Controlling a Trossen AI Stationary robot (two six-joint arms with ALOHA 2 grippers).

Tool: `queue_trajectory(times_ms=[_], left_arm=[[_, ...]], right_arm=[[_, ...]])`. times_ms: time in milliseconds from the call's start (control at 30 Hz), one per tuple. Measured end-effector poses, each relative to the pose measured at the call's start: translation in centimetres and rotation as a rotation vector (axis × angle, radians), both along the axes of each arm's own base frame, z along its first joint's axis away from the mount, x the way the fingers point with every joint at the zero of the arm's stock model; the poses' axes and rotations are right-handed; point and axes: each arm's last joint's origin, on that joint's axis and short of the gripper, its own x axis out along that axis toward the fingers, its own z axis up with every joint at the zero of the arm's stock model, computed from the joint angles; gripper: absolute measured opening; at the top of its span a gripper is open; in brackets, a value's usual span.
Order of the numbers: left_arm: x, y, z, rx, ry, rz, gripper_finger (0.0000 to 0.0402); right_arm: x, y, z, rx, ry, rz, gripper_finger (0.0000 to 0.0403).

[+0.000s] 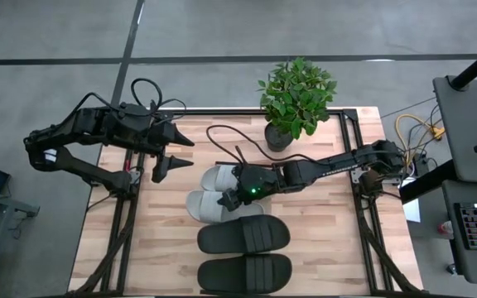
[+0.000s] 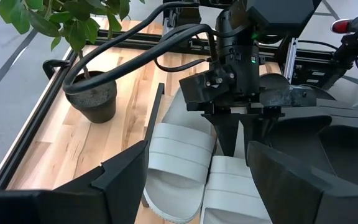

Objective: Pick and place slides into the shelf
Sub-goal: Adjust the slippers on the shelf

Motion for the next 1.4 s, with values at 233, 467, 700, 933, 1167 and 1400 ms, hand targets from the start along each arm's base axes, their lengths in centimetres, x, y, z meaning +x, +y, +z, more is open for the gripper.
queue_trajectory(times_ms=[233,467,700,933,1167,1400], left_arm=[[0.0,0.0,0.0,0.000,0.000,0.000,0.0258],[0.0,0.0,0.0,0.000,-0.001,0.000,0.0258],[0.0,0.0,0.0,0.000,-0.001,0.003,0.0258],[0.0,0.0,0.0,-0.001,0.000,0.002,0.0258],[0.0,0.0,0.0,-0.002,0.000,0.001,0.0258],[0.0,0.0,0.0,-0.002,0.001,0.001,0.0258]], right_arm=[[0.0,-0.2,0.0,0.000,0.000,-0.004,0.0175],[0.2,-0.2,-0.2,0.001,-0.002,-0.006,0.0175],[1.6,0.1,-1.5,0.052,-0.040,0.007,0.0167],[2.0,0.0,-1.6,0.048,-0.053,0.003,0.0085],[2.2,-0.4,-1.0,0.010,-0.068,0.008,0.0014],[2.3,-0.9,-0.9,0.007,-0.072,0.002,0.0010]])
